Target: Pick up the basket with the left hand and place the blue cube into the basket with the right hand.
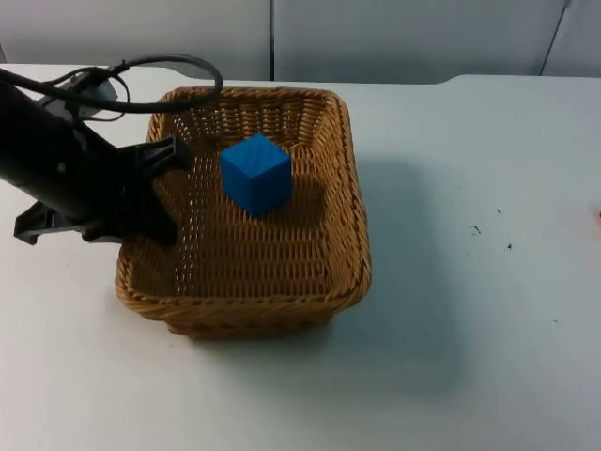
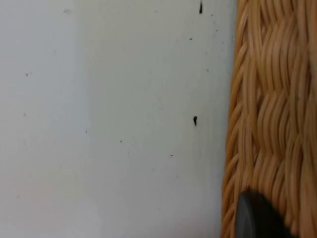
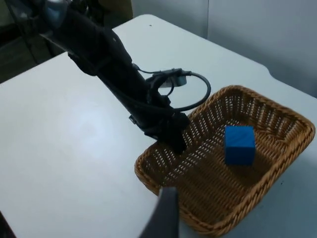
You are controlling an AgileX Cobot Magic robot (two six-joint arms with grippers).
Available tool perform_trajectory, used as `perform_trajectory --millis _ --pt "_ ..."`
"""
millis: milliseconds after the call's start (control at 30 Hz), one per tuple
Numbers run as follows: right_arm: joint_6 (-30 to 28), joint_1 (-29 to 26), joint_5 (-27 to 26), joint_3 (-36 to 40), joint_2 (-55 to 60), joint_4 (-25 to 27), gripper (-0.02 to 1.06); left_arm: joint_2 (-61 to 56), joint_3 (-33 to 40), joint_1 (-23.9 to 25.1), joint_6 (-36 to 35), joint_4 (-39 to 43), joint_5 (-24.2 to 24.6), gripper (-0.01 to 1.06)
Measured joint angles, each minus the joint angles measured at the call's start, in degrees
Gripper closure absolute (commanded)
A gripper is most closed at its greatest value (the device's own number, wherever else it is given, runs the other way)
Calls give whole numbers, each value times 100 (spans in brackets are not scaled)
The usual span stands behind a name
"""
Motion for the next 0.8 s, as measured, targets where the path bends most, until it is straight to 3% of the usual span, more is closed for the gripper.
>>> perform_trajectory --millis 600,700,733,800 --pt "0 0 299 309 -580 9 27 189 0 0 128 -98 -204 103" --pt "0 0 299 309 -580 9 27 189 0 0 228 -120 -204 87" --pt "0 0 299 309 -580 9 27 189 0 0 273 -120 -204 87" --pt "0 0 299 309 -580 9 27 189 0 0 335 -124 -241 69"
